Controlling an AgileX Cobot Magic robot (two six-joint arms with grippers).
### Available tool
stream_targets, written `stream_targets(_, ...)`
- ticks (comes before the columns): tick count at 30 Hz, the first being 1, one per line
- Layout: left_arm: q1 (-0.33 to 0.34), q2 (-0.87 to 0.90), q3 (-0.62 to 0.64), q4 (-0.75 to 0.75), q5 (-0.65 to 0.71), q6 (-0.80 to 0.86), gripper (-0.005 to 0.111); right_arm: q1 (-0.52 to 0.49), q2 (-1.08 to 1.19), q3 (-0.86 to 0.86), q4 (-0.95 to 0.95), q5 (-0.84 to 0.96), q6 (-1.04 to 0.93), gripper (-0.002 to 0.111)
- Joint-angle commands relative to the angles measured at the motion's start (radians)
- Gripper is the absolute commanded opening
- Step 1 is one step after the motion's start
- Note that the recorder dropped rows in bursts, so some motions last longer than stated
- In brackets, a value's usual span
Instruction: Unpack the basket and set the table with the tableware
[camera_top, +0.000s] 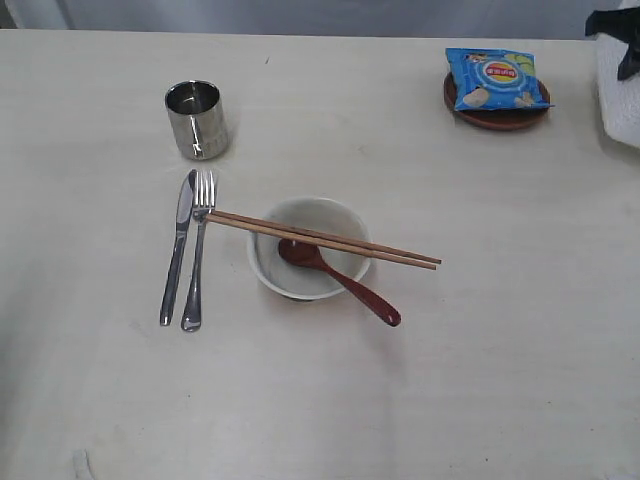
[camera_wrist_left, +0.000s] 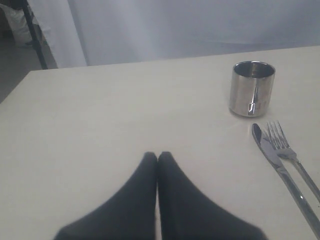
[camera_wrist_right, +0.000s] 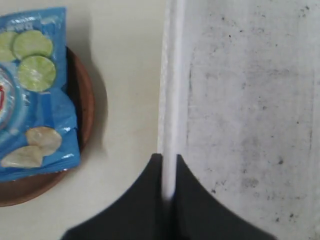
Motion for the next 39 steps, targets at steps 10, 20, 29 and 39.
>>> stream_targets(10,-0.006,-0.002,0.002,-0.003,-0.001,-0.002,0.0,0.053,0.133,-0.006,0.48,0.04,-0.548,-0.001)
stream_targets(20,-0.006,-0.002,0.002,-0.003,-0.001,-0.002,0.0,0.199,0.121,-0.006,0.528,0.215,-0.564,-0.001)
stream_targets(29,-0.006,-0.002,0.002,-0.001,-0.001,-0.002,0.0,0.423,0.084,-0.006,0.274,0.187,-0.289,-0.001)
stream_targets(39,-0.006,-0.002,0.002,-0.001,-0.001,-0.002,0.0,0.503,0.064,-0.006,0.275,0.179,-0.14,-0.001)
